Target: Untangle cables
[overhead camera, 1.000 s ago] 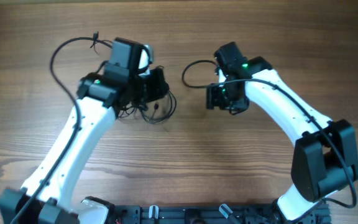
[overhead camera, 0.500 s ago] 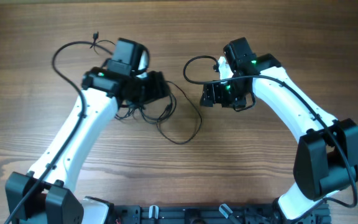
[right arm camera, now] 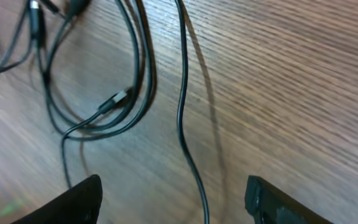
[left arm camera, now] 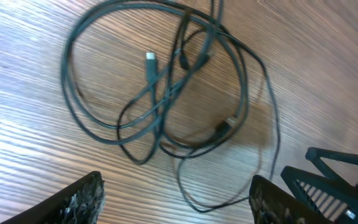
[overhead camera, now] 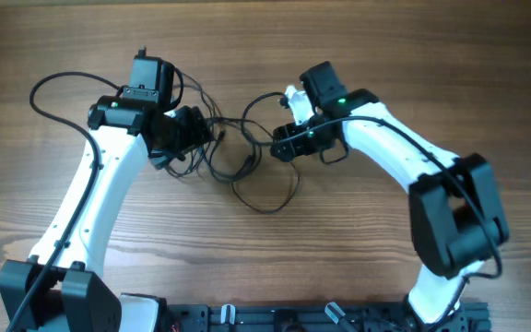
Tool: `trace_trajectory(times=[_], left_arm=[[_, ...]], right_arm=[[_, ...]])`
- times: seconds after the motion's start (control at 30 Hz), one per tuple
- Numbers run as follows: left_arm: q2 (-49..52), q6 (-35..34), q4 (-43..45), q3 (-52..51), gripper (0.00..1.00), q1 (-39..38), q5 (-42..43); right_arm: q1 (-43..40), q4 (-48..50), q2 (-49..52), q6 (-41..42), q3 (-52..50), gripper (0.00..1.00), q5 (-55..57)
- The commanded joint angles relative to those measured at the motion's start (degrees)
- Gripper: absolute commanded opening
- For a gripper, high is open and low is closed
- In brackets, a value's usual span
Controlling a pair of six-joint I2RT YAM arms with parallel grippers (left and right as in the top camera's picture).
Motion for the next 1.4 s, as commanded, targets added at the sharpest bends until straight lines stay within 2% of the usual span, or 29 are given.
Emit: trace_trajectory(times=[0.0, 0.17, 0.67, 0.73, 0.9, 1.07, 1.17, 1.37], left_arm=[[0.1, 0.5, -0.2, 0.0, 0.77, 0.3, -3.1], [0.1, 0.5, -0.3, 0.0, 0.8, 0.3, -3.1], [0.1, 0.5, -0.2, 0.0, 0.82, 0.3, -3.1], [0.1, 0.5, -0.2, 0.0, 0.82, 0.3, -3.1], [0.1, 0.5, -0.2, 0.0, 0.82, 0.3, -3.1], [0.1, 0.5, -0.2, 0.0, 0.82, 0.3, -3.1], [0.1, 0.5, -0.2, 0.0, 0.82, 0.3, -3.1], [0.1, 0.5, -0.5, 0.0, 0.82, 0.3, -3.1]], right_arm=[[0.7, 2.6, 3.6, 0.1, 0.1, 0.76, -0.8], [0.7, 6.6, 6.3, 0.1, 0.1, 0.76, 0.2], [0.7, 5.3, 9.4, 2.0, 0.1, 0.66, 0.2], [0.7, 5.3, 9.4, 3.1, 0.1, 0.62, 0.2], [0.8, 4.5, 9.4, 4.8, 0.1, 0.25, -1.2], [0.8, 2.1, 9.4, 4.8, 0.1, 0.04, -2.9], [0.8, -0.5, 9.4, 6.6, 0.1, 0.04, -2.8], [-0.3, -14.7, 7.7, 4.1, 4.3, 0.04, 5.1]])
